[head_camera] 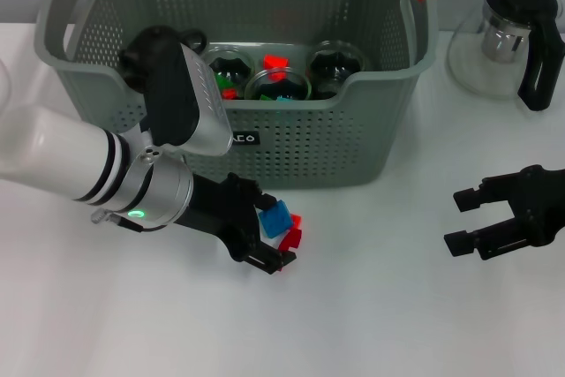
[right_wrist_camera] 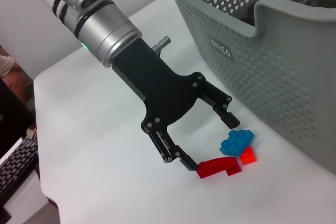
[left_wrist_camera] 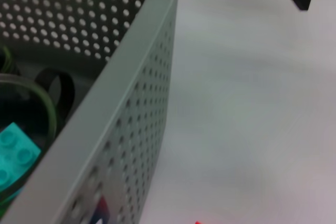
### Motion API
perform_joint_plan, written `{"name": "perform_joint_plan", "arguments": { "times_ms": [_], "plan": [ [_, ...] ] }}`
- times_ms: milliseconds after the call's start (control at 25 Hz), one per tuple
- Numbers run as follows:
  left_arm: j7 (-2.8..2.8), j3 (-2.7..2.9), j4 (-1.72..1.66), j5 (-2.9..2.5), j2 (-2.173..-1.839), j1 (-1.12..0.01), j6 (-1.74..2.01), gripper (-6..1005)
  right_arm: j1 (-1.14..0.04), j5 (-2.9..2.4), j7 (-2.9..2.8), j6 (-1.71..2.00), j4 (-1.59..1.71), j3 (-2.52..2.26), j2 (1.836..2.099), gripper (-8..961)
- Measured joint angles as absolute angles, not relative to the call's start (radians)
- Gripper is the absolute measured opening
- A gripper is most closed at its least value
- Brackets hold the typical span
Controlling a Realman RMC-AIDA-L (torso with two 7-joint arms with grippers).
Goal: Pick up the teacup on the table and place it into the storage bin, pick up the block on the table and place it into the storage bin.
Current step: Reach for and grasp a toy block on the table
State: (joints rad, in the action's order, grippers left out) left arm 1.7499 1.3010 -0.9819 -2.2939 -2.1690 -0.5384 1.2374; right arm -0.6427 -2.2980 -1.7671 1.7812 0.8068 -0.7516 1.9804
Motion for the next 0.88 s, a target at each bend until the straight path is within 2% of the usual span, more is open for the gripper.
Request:
{"name": "perform_joint_plan", "arguments": {
  "times_ms": [880],
  "plan": [
    [1.684, 1.282, -0.983, -2.330, -2.168, -0.521, 1.187, 889, -0.643, -2.297, -1.767, 1.783, 0.807, -0.752, 1.988, 927]
  ]
}}
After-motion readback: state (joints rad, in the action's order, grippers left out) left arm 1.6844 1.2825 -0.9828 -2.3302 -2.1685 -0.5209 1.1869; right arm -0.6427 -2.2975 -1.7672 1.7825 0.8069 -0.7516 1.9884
